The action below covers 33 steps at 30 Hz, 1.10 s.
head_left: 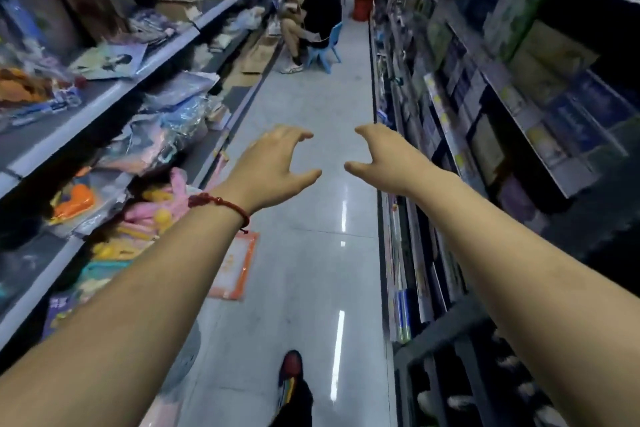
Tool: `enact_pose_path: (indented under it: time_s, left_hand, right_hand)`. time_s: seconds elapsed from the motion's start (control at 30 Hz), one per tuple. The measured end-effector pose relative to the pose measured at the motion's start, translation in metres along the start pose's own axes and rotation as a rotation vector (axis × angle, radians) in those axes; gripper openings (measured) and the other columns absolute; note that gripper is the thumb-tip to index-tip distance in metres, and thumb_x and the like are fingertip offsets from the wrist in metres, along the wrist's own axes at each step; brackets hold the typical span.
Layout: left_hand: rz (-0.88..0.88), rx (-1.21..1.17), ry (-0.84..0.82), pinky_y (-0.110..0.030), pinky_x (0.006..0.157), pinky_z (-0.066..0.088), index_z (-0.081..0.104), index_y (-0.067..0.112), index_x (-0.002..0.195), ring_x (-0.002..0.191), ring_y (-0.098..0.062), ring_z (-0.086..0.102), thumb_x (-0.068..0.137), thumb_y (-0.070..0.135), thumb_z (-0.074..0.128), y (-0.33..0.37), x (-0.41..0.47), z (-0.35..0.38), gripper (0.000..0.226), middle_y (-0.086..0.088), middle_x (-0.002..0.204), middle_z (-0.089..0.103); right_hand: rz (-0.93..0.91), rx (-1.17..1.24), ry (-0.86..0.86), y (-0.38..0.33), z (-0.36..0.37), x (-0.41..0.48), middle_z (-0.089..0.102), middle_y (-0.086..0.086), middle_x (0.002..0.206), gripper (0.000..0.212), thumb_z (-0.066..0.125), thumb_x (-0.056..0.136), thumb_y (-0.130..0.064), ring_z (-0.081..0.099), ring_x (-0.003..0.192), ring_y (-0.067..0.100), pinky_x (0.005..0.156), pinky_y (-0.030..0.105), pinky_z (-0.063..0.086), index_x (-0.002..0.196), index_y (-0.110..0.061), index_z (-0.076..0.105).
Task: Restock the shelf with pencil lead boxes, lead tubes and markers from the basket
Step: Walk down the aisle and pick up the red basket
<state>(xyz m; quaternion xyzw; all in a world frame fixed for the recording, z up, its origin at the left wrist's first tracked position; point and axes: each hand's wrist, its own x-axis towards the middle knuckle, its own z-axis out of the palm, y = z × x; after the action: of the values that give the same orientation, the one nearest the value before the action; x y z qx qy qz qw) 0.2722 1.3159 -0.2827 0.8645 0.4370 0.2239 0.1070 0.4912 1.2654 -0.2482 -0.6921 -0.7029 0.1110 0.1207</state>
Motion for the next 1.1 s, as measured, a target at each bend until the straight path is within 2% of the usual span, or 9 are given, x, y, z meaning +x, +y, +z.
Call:
enact_pose_path:
  time_s: [0.2, 0.4, 0.53, 0.6, 0.7, 0.83, 1.1]
  left_hand:
    - [0.045, -0.030, -0.083, -0.040, 0.108, 0.043, 0.049, 0.023, 0.141, 0.128, -0.021, 0.050, 0.086, 0.052, 0.067, -0.068, 0.197, 0.029, 0.064, 0.000, 0.139, 0.054]
    - [0.084, -0.042, -0.119, -0.038, 0.107, 0.043, 0.050, 0.025, 0.140, 0.126, -0.020, 0.050, 0.086, 0.050, 0.068, -0.120, 0.393, 0.081, 0.062, 0.001, 0.138, 0.054]
    - [0.096, -0.018, -0.125, -0.042, 0.108, 0.043, 0.049, 0.024, 0.140, 0.127, -0.020, 0.050, 0.086, 0.049, 0.068, -0.165, 0.528, 0.129, 0.062, 0.002, 0.137, 0.054]
    - [0.057, -0.025, -0.123, -0.039, 0.108, 0.043, 0.049, 0.024, 0.141, 0.128, -0.019, 0.049, 0.087, 0.048, 0.068, -0.186, 0.598, 0.146, 0.062, 0.003, 0.139, 0.053]
    - [0.000, -0.032, -0.141, -0.034, 0.107, 0.043, 0.049, 0.024, 0.141, 0.128, -0.016, 0.050, 0.088, 0.049, 0.068, -0.212, 0.691, 0.160, 0.062, 0.004, 0.139, 0.053]
    - [-0.030, -0.049, -0.129, -0.039, 0.107, 0.044, 0.049, 0.025, 0.141, 0.126, -0.017, 0.051, 0.087, 0.050, 0.067, -0.249, 0.815, 0.177, 0.062, 0.004, 0.136, 0.055]
    - [0.003, -0.112, -0.108, -0.035, 0.105, 0.045, 0.052, 0.025, 0.138, 0.124, -0.015, 0.052, 0.087, 0.049, 0.069, -0.351, 1.070, 0.257, 0.059, 0.004, 0.134, 0.056]
  right_hand:
    - [0.127, 0.072, -0.011, 0.054, -0.015, 0.177, 0.032, 0.009, 0.158, 0.076, 0.062, 0.096, -0.042, 0.037, 0.142, 0.027, 0.113, 0.043, 0.037, 0.156, -0.014, 0.026]
    - [0.186, 0.084, 0.027, 0.148, -0.028, 0.354, 0.035, 0.011, 0.156, 0.075, 0.063, 0.095, -0.041, 0.038, 0.141, 0.028, 0.112, 0.042, 0.037, 0.155, -0.014, 0.029]
    - [0.170, 0.094, -0.018, 0.220, -0.021, 0.487, 0.035, 0.011, 0.155, 0.074, 0.063, 0.096, -0.040, 0.039, 0.140, 0.029, 0.111, 0.044, 0.038, 0.155, -0.015, 0.026]
    - [0.183, 0.127, -0.033, 0.256, -0.027, 0.558, 0.034, 0.010, 0.156, 0.075, 0.063, 0.096, -0.041, 0.039, 0.140, 0.028, 0.110, 0.043, 0.039, 0.156, -0.016, 0.026]
    - [0.201, 0.201, -0.071, 0.301, -0.049, 0.655, 0.033, 0.008, 0.157, 0.076, 0.064, 0.095, -0.042, 0.039, 0.140, 0.027, 0.110, 0.040, 0.038, 0.156, -0.017, 0.026]
    - [0.181, 0.186, -0.063, 0.352, -0.080, 0.791, 0.037, 0.010, 0.155, 0.077, 0.065, 0.094, -0.042, 0.042, 0.137, 0.027, 0.105, 0.034, 0.037, 0.155, -0.014, 0.028]
    - [0.149, 0.151, -0.081, 0.443, -0.067, 1.062, 0.035, 0.008, 0.156, 0.073, 0.065, 0.095, -0.041, 0.041, 0.139, 0.027, 0.110, 0.042, 0.040, 0.154, -0.017, 0.029]
